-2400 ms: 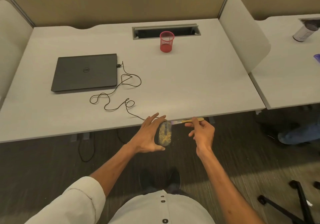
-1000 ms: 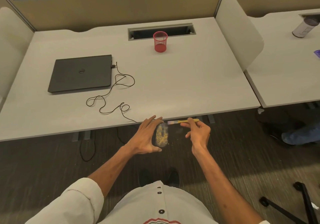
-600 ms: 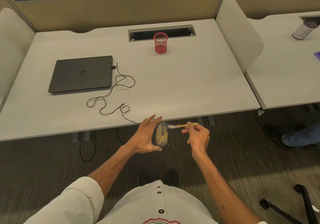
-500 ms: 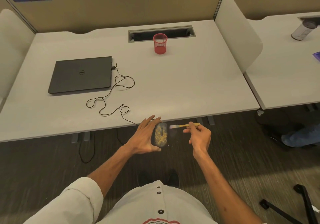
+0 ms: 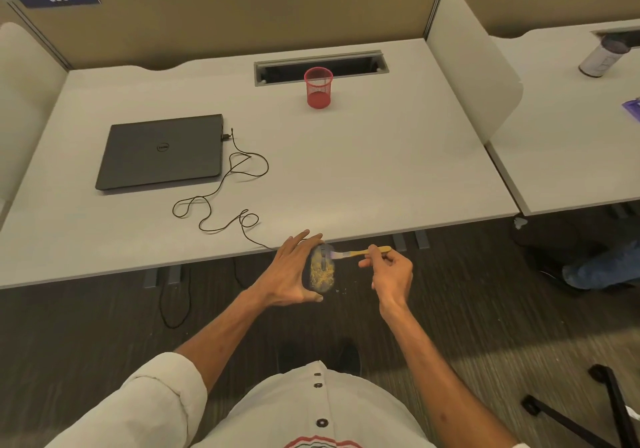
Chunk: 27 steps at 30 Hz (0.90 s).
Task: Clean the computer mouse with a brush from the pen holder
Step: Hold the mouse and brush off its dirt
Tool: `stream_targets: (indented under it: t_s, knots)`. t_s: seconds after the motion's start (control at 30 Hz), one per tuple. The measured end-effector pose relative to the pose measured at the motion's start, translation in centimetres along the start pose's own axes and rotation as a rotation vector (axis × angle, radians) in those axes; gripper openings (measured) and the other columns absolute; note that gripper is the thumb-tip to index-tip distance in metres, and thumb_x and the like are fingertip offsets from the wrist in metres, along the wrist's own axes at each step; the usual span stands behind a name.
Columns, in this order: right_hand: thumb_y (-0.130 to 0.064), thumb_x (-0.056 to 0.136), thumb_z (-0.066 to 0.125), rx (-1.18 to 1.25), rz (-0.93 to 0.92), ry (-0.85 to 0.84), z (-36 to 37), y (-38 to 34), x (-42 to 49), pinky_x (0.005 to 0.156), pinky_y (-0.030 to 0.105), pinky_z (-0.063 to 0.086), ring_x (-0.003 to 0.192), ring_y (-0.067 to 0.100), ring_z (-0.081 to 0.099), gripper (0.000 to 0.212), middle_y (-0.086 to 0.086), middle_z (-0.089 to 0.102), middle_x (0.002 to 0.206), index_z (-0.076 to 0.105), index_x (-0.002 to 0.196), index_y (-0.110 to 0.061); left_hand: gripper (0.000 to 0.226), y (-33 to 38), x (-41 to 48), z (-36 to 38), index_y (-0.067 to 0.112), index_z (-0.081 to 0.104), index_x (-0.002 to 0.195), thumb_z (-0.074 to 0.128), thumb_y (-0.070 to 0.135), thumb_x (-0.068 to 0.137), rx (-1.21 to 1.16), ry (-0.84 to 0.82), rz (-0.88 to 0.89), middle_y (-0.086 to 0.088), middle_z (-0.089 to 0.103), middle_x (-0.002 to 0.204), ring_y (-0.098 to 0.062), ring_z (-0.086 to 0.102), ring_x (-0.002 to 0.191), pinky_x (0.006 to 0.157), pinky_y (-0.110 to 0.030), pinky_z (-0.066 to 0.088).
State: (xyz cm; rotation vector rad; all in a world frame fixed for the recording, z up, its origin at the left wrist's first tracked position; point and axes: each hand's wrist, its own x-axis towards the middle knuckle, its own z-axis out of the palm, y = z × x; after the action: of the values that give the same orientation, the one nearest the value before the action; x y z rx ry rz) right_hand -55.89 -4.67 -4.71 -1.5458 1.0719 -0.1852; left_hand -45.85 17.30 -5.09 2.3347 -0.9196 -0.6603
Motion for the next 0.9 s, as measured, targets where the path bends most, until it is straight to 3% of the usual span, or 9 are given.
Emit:
stream_targets:
  t_s: [0.13, 0.27, 0.37, 0.53, 0.73, 0.9]
  knots:
    - [-0.038, 0.104, 0.071, 0.018, -0.001, 0.026, -0.5, 0.0, 0.2, 0.08, 0.053, 0.061, 0.081, 0.023, 0.073, 0.024, -0.006, 0.08, 0.075, 0.079, 0.084, -0.028, 0.124, -0.3, -0.3, 0.2, 0.027, 0.016, 0.169, 0.091, 0.06, 0.076, -0.003, -0.006, -0.01, 0.002, 0.009, 0.179, -0.02, 0.0, 0.169, 0.138, -0.048, 0.0]
    - [-0.039, 0.104, 0.072, 0.105, -0.045, -0.05, -0.2, -0.2, -0.2, 0.059, 0.036, 0.05, 0.064, 0.011, 0.064, 0.02, -0.001, 0.082, 0.078, 0.081, 0.092, -0.026, 0.122, -0.4, -0.5, 0.4, 0.026, 0.018, 0.169, 0.09, 0.06, 0.077, 0.0, -0.025, -0.009, 0.002, 0.011, 0.179, -0.02, 0.0, 0.169, 0.139, -0.051, 0.001]
    - [-0.038, 0.104, 0.073, 0.092, -0.077, -0.123, 0.6, -0.2, -0.9, 0.065, 0.035, 0.051, 0.061, 0.002, 0.066, 0.017, -0.001, 0.082, 0.078, 0.081, 0.093, -0.028, 0.121, -0.4, -0.5, 0.2, 0.025, 0.018, 0.169, 0.089, 0.061, 0.077, 0.002, -0.036, 0.003, 0.002, 0.012, 0.179, -0.019, -0.001, 0.169, 0.139, -0.052, 0.002]
    - [-0.041, 0.104, 0.071, -0.027, -0.088, -0.059, 0.6, 0.7, -1.2, 0.08, 0.042, 0.059, 0.08, 0.012, 0.074, 0.022, -0.01, 0.08, 0.074, 0.079, 0.086, -0.03, 0.123, -0.3, -0.4, -0.2, 0.025, 0.016, 0.169, 0.09, 0.06, 0.077, 0.003, -0.04, 0.001, 0.002, 0.011, 0.179, -0.02, 0.0, 0.169, 0.139, -0.054, 0.005]
    - [-0.039, 0.103, 0.072, -0.028, -0.067, 0.037, -0.8, 1.2, -0.7, 0.077, 0.042, 0.059, 0.075, 0.011, 0.071, 0.024, -0.011, 0.079, 0.073, 0.079, 0.084, -0.028, 0.125, -0.4, -0.6, -0.2, 0.027, 0.015, 0.169, 0.091, 0.06, 0.076, 0.002, -0.038, -0.024, 0.001, 0.009, 0.179, -0.022, 0.001, 0.169, 0.139, -0.054, 0.005]
    - [-0.039, 0.103, 0.073, 0.115, -0.081, -0.063, 0.1, 0.4, -1.5, 0.073, 0.04, 0.051, 0.071, 0.009, 0.065, 0.022, -0.001, 0.081, 0.078, 0.081, 0.085, -0.029, 0.121, -0.3, -0.7, 0.2, 0.025, 0.018, 0.168, 0.09, 0.06, 0.077, -0.003, -0.038, -0.013, 0.001, 0.013, 0.178, -0.022, 0.004, 0.169, 0.139, -0.052, 0.004]
